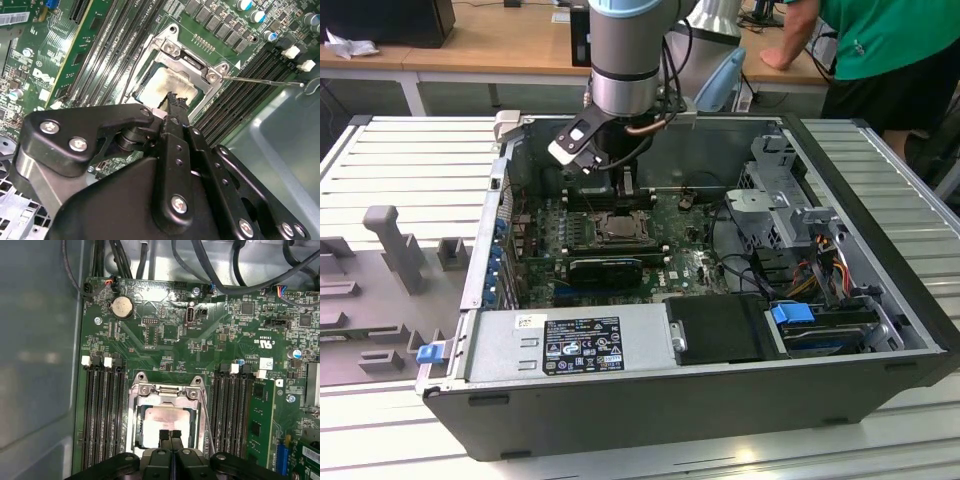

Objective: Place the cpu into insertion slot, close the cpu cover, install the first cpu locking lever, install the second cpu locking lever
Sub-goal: 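Install the first cpu locking lever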

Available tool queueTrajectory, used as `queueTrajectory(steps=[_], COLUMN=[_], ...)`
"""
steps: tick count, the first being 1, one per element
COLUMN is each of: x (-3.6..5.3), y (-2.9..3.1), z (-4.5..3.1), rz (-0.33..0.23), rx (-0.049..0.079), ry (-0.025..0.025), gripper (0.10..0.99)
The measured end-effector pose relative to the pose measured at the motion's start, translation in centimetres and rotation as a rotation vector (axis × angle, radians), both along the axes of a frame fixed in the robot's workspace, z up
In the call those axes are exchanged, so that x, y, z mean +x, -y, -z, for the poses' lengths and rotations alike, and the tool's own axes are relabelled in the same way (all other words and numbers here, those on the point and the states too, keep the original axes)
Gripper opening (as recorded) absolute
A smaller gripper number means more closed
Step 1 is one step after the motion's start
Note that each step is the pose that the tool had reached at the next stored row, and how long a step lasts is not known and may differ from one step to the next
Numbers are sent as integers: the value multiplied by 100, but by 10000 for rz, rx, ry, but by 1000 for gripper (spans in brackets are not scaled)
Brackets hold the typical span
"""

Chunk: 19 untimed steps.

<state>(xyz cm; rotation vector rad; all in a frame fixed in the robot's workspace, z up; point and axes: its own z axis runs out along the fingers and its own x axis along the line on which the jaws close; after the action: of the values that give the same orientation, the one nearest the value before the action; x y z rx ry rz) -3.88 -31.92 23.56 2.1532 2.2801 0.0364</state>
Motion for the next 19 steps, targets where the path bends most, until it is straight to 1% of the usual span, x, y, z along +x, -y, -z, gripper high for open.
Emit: queueTrajectory(steps=[1, 2, 3, 12, 13, 14, 16, 18, 19], x=[0, 0, 0, 0, 0, 0, 0, 0, 0], y=[0, 0, 0, 0, 0, 0, 0, 0, 0], z=[-11, -45, -99, -298, -305, -305, -305, -305, -305], rz=[-1, 0, 0, 0, -31, -238, -979, -1335, -1654], rx=[-1, -1, -1, 0, 1, 1, -1, -1, -5], ry=[0, -1, 0, 0, 0, 1, 0, 0, -1], gripper=[106, 106, 106, 106, 106, 106, 106, 106, 106])
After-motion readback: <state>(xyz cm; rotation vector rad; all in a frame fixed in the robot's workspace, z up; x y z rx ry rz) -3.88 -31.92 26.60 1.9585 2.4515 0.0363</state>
